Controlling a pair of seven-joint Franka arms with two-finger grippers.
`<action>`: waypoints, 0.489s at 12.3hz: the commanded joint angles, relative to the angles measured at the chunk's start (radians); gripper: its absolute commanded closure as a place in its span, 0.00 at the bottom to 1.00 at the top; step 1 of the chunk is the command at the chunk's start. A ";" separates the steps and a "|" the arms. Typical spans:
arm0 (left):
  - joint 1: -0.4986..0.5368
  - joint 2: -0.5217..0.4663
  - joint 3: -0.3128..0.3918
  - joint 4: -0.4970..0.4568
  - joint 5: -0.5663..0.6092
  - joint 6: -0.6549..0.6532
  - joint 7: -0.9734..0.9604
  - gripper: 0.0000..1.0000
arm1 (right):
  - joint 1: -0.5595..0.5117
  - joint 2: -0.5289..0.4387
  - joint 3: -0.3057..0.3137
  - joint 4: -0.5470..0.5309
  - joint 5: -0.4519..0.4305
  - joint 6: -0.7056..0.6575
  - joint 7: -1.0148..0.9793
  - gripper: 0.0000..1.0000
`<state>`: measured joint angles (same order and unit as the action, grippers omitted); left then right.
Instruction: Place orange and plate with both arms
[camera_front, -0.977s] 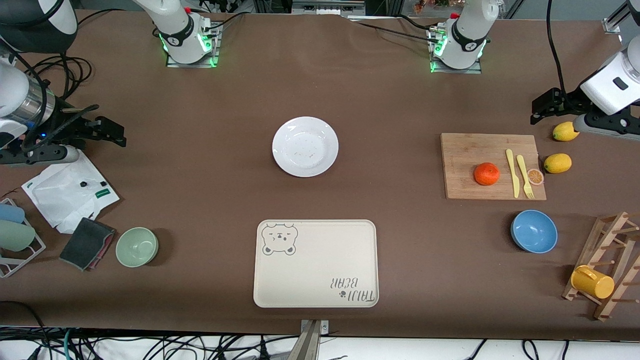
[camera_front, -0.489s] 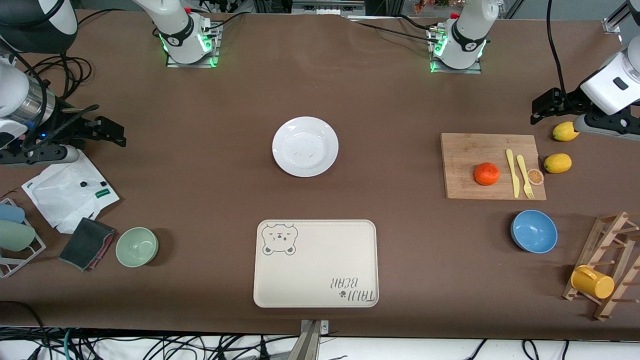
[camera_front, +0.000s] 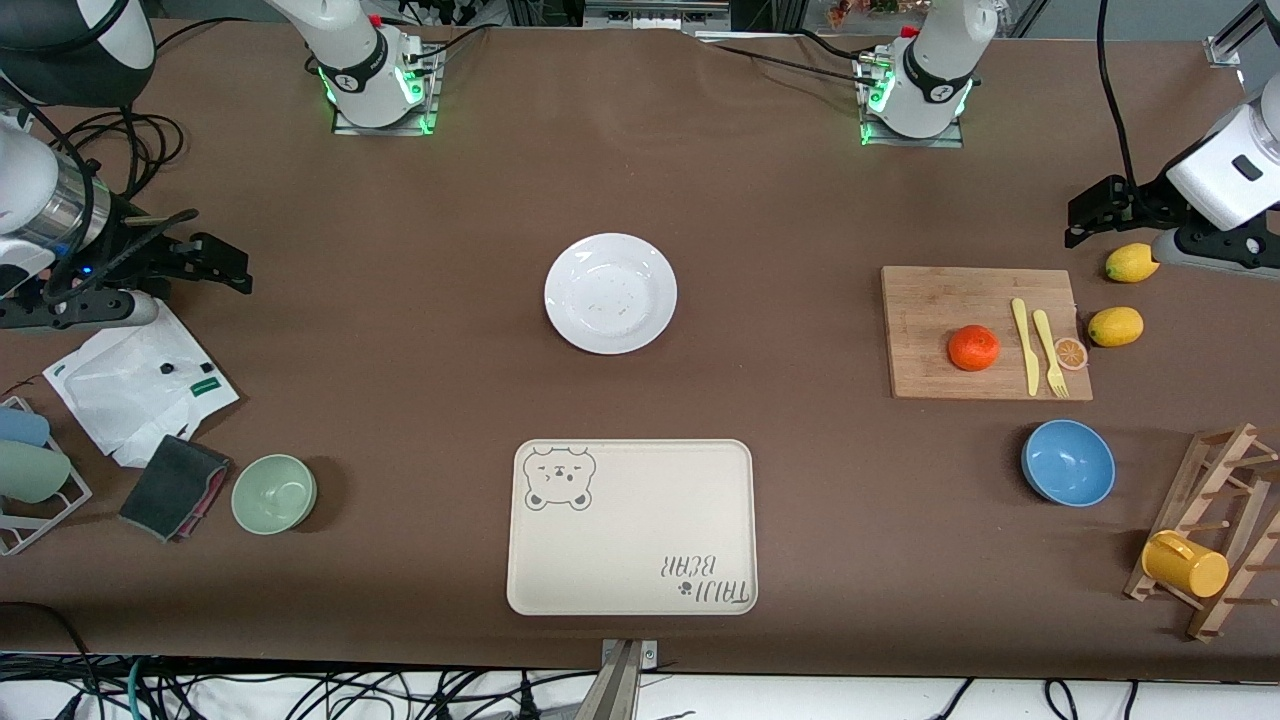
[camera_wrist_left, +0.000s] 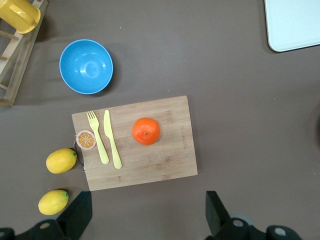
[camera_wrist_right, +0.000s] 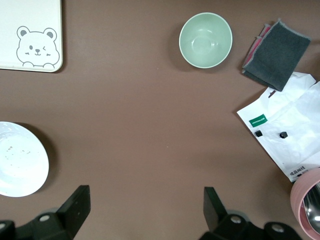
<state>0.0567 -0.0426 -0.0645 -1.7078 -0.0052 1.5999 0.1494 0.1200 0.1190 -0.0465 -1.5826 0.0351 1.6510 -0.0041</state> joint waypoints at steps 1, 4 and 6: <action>0.005 0.015 -0.001 0.033 0.005 -0.024 -0.004 0.00 | -0.002 -0.010 0.002 -0.008 -0.004 0.001 0.009 0.00; 0.006 0.013 -0.001 0.034 0.004 -0.024 -0.005 0.00 | -0.003 -0.010 0.002 -0.008 -0.004 0.001 0.009 0.00; 0.011 0.013 -0.001 0.034 -0.005 -0.024 -0.005 0.00 | -0.003 -0.010 0.002 -0.008 -0.003 0.001 0.009 0.00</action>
<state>0.0579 -0.0426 -0.0645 -1.7078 -0.0053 1.5987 0.1459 0.1200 0.1190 -0.0465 -1.5826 0.0351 1.6510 -0.0041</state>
